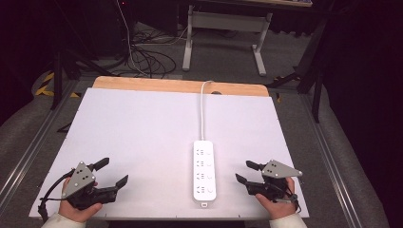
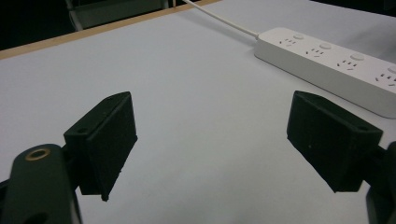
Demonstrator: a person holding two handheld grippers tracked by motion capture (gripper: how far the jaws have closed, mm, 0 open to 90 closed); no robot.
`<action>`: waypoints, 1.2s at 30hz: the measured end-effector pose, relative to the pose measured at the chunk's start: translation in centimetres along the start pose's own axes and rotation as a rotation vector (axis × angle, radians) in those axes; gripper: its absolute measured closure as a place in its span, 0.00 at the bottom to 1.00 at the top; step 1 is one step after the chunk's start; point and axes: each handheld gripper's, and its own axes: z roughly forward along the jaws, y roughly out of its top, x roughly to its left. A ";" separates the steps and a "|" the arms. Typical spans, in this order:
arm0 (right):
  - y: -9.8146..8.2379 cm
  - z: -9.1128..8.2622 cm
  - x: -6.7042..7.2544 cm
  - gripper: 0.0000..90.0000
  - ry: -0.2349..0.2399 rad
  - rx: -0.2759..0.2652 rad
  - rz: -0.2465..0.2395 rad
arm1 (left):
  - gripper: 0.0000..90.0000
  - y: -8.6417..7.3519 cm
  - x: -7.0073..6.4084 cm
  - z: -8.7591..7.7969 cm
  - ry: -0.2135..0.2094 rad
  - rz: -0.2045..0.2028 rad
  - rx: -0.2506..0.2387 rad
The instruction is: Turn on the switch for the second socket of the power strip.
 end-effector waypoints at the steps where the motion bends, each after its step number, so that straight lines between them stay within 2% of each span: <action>1: 0.0 0.0 0.0 0.43 0.000 0.000 0.000 | 0.18 0.0 0.0 0.0 -0.002 -0.005 -0.001; 8: 0.1 0.0 0.0 0.44 0.005 -0.001 0.000 | 0.18 0.0 0.0 0.0 0.000 -0.001 0.000; 16: 1.1 -0.1 0.5 0.44 0.014 0.012 -0.009 | 0.18 0.0 0.0 0.1 0.006 -0.006 0.002; 26: 2.9 0.2 0.6 0.47 0.041 0.024 -0.018 | 0.18 0.0 -0.1 0.1 0.011 -0.006 0.003; 36: 5.2 1.3 0.6 0.49 0.072 0.021 -0.026 | 0.18 0.0 -0.1 0.1 0.011 -0.006 0.004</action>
